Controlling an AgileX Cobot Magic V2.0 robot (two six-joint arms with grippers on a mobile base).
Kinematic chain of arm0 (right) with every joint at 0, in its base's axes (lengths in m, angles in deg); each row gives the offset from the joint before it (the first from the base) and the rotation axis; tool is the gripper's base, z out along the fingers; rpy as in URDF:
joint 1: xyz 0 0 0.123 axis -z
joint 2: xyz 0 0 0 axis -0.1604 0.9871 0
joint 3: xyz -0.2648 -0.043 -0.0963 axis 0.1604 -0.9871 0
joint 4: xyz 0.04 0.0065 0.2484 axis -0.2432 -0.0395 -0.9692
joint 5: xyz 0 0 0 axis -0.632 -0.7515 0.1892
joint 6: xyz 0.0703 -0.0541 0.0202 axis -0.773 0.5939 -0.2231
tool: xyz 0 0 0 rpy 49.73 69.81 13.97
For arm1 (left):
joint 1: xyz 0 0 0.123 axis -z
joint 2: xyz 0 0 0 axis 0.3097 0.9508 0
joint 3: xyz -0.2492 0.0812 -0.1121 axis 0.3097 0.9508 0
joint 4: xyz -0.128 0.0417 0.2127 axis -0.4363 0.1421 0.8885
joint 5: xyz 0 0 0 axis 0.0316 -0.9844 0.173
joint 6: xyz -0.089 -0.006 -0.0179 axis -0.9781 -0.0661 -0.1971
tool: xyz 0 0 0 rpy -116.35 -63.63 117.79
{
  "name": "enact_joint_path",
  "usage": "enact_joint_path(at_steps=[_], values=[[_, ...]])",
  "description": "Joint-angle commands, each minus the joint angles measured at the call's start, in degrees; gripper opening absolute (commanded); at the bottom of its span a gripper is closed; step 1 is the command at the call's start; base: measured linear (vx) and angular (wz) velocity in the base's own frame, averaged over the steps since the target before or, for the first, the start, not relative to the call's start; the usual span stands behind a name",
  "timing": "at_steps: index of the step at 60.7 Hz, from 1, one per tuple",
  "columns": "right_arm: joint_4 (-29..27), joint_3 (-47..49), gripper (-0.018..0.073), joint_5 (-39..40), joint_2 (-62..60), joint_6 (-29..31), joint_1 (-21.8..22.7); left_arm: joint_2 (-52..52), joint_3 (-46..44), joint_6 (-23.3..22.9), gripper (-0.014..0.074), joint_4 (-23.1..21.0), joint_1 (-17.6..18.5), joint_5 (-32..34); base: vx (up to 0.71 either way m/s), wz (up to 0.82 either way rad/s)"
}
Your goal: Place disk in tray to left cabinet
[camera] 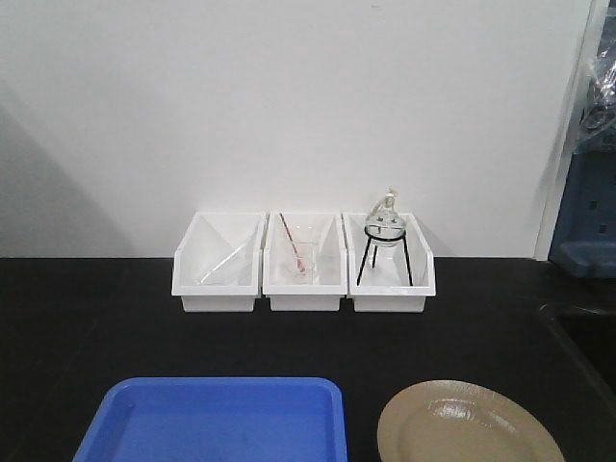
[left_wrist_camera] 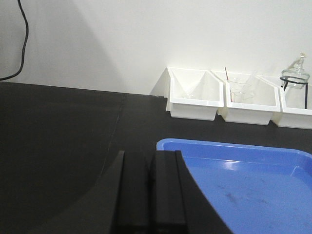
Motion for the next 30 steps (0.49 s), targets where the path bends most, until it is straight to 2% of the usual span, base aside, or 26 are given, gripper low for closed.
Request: enact_joint_path(at_steps=[1,30], values=[[0.30,-1.09,-0.0006,4.71,-0.30,0.12,0.33,-0.32,1.12,-0.15,-0.0004,-0.13,0.35,4.57,0.00,0.00],[0.30,-1.09,-0.0006,4.71,-0.30,0.12,0.33,-0.32,1.12,-0.15,-0.0004,-0.13,0.35,4.57,0.00,0.00]])
